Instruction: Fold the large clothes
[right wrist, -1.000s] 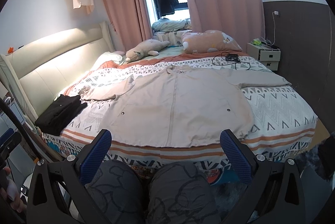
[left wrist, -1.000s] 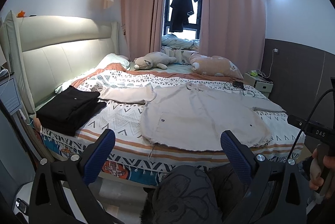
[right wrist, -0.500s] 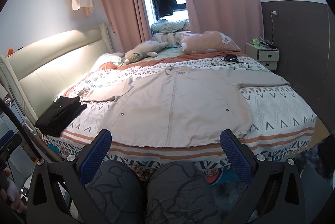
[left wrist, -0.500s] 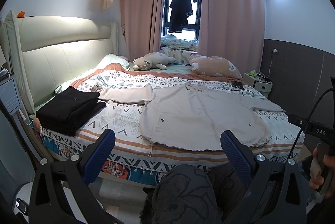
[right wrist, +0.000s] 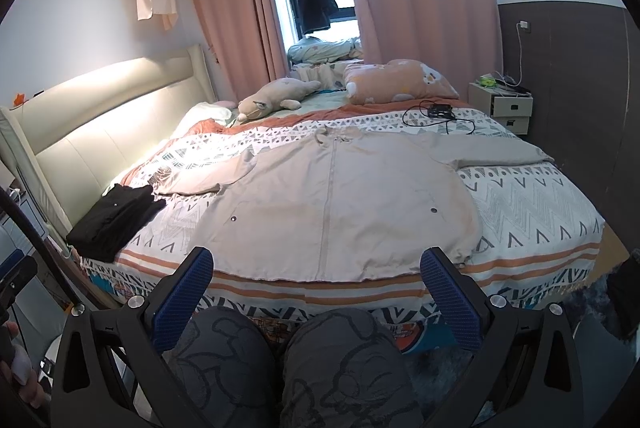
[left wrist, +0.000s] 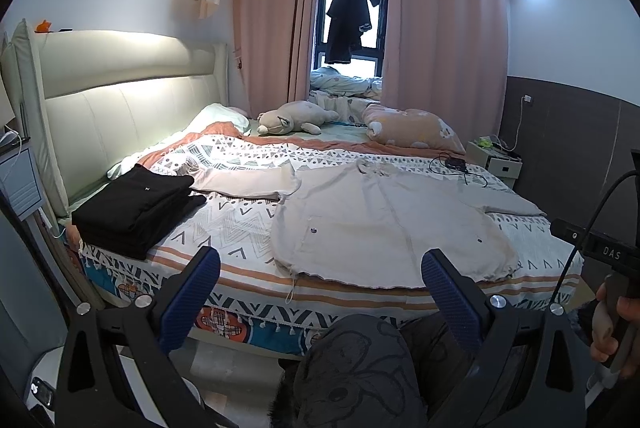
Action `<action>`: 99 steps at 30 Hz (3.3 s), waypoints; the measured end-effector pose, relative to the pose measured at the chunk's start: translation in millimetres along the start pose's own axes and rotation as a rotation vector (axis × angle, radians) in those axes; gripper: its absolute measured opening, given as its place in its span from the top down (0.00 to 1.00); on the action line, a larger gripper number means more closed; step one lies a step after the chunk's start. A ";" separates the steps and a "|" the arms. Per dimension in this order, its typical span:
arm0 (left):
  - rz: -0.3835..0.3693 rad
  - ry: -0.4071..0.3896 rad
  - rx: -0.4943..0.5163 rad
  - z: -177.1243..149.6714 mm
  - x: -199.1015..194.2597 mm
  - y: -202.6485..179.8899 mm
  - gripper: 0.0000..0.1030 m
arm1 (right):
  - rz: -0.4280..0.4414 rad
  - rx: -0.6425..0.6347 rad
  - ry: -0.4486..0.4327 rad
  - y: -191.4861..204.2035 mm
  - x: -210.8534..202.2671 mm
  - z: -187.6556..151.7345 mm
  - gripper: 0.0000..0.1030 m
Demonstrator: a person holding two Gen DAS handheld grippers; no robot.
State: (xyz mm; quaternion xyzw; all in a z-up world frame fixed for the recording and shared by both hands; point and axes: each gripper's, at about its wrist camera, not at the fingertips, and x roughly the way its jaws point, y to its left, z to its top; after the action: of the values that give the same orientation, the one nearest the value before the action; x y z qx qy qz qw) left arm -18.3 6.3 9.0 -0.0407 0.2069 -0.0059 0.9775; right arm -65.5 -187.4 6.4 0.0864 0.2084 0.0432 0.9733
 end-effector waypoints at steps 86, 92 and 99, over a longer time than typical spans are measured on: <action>0.262 0.253 -0.216 108.1 432.3 174.9 0.06 | 0.244 0.114 0.170 58.2 532.1 180.9 0.07; 0.261 0.324 -0.237 99.6 497.9 198.3 0.20 | 0.246 0.177 0.303 35.6 582.2 151.6 0.34; 0.294 0.419 -0.267 85.3 559.3 222.1 0.27 | 0.231 0.232 0.367 26.6 606.3 152.8 0.34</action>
State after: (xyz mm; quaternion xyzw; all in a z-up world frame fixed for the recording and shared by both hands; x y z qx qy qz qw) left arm 526.4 218.3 -157.6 -0.1366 0.4070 0.1549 0.8897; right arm 547.7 -111.4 -92.8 0.2116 0.3741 0.1449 0.8912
